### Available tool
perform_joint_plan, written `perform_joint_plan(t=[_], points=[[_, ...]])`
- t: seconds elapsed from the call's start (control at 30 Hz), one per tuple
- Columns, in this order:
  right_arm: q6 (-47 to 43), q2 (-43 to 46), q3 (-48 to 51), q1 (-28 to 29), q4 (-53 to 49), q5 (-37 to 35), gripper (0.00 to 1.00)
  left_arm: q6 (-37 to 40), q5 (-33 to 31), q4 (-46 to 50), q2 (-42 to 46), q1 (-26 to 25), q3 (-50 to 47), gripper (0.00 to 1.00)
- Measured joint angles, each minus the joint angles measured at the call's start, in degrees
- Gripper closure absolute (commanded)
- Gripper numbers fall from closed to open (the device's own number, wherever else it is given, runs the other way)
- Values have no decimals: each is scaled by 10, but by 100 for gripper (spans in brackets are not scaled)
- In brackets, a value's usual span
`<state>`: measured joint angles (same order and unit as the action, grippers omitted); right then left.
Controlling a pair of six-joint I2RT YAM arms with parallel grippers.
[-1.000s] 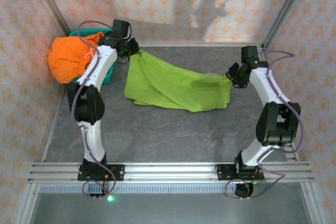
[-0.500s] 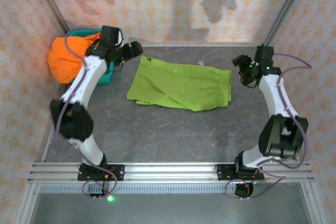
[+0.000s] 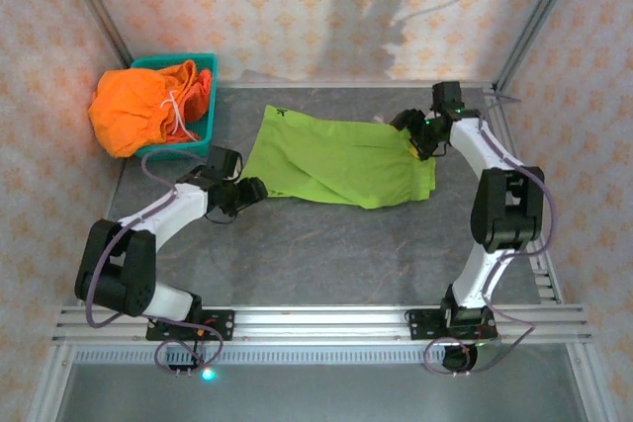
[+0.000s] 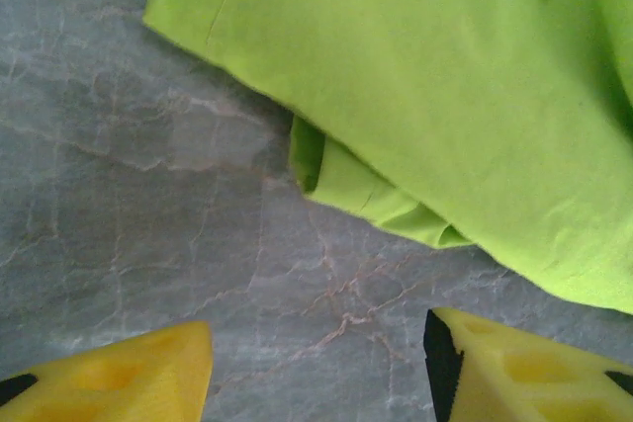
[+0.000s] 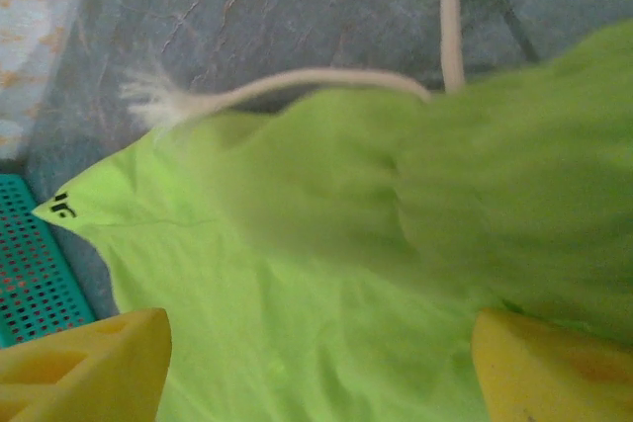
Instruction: Fold and stack the shorts
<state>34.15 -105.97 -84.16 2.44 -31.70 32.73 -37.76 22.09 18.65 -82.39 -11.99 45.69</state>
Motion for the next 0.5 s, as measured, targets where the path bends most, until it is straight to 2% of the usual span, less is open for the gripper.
perform_joint_plan(t=[0.3, 0.5], points=[[1, -75, -57, -29, -13, -1, 22, -18, 5, -73, -70, 0, 7, 47], [3, -83, -59, -30, -17, -1, 22, -34, 6, -100, -79, -7, 6, 53]])
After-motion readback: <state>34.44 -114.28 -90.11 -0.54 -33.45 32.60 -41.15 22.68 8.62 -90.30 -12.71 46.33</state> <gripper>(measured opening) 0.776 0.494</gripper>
